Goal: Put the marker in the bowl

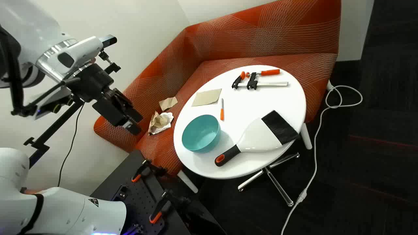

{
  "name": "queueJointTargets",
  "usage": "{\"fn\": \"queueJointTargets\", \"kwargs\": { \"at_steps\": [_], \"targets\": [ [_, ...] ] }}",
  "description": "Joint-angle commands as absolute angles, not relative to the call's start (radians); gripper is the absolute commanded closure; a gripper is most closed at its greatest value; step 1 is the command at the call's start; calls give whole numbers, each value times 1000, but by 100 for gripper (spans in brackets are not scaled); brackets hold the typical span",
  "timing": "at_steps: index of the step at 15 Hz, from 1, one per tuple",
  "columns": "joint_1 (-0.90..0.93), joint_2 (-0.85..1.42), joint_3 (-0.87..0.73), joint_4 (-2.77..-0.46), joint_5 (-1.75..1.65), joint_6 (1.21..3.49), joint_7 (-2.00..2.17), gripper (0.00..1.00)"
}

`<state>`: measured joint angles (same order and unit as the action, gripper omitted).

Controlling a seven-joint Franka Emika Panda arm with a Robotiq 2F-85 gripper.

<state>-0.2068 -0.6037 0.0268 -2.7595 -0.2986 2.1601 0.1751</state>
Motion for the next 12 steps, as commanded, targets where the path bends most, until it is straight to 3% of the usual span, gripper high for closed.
{"fn": "queueJointTargets", "kwargs": {
  "at_steps": [1, 12],
  "targets": [
    [-197, -604, 18, -2758, -304, 2156, 180, 0],
    [-134, -512, 52, -2666, -351, 2226, 109, 0]
  ]
}}
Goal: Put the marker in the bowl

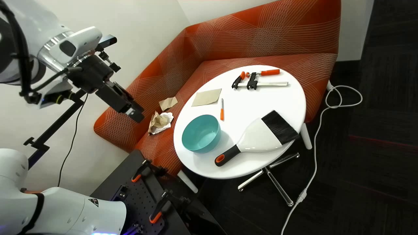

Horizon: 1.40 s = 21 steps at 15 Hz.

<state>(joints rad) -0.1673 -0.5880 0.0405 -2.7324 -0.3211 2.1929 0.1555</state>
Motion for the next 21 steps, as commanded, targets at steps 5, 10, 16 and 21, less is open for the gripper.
{"fn": "queueJointTargets", "kwargs": {
  "at_steps": [5, 10, 16, 21],
  "targets": [
    [-47, -360, 28, -2566, -338, 2332, -69, 0],
    [34, -183, -5, -2467, -233, 2458, -292, 0],
    [89, -42, 3, -2384, 7, 2476, -581, 0],
    [75, -43, 16, -2400, -16, 2492, -547, 0]
  ]
}}
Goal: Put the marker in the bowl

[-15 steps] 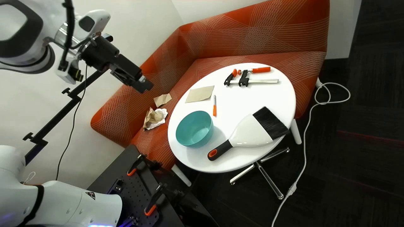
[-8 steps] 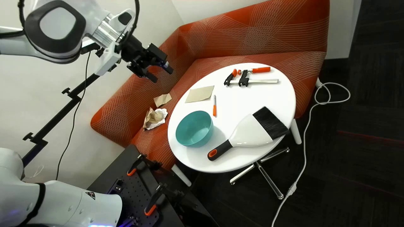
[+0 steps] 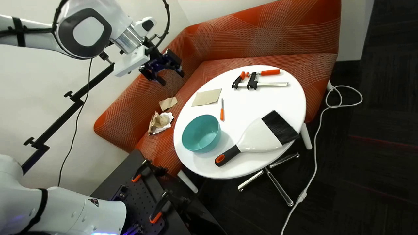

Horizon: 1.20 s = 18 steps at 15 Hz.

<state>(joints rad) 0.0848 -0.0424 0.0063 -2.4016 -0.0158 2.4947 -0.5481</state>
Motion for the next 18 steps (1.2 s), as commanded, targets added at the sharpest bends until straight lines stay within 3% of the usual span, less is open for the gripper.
{"fn": "queueJointTargets", "kwargs": {
  "at_steps": [1, 10, 18],
  "targets": [
    [75, -43, 16, -2399, -16, 2492, -547, 0],
    [19, 190, 37, -2287, 182, 2660, -876, 0],
    [-46, 408, 74, -2162, 89, 2663, -844, 0]
  ]
}}
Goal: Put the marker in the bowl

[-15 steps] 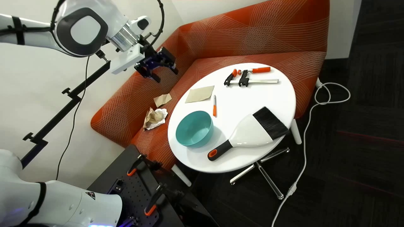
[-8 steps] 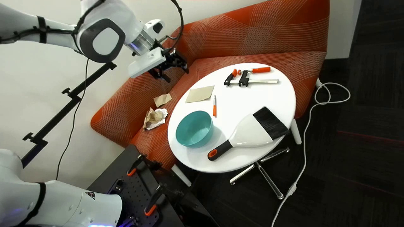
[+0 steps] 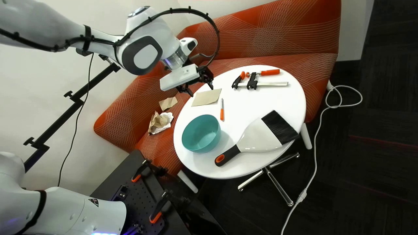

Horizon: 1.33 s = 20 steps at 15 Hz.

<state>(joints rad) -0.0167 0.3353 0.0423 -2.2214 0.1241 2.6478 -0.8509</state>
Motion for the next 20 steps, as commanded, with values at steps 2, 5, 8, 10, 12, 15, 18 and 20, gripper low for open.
{"fn": "queueJointTargets", "kwargs": {
  "at_steps": [2, 5, 8, 10, 12, 15, 18, 20],
  "targets": [
    [-52, 451, 85, -2136, 65, 2665, -845, 0],
    [-54, 507, 91, -2098, 18, 2661, -838, 0],
    [-57, 557, 95, -2057, -13, 2661, -835, 0],
    [-58, 592, 94, -2023, -30, 2648, -832, 0],
    [-61, 623, 95, -1995, -39, 2640, -830, 0],
    [-71, 663, 101, -1956, -47, 2632, -831, 0],
    [-84, 699, 114, -1921, -43, 2619, -836, 0],
    [-86, 723, 117, -1898, -47, 2609, -833, 0]
  ]
}}
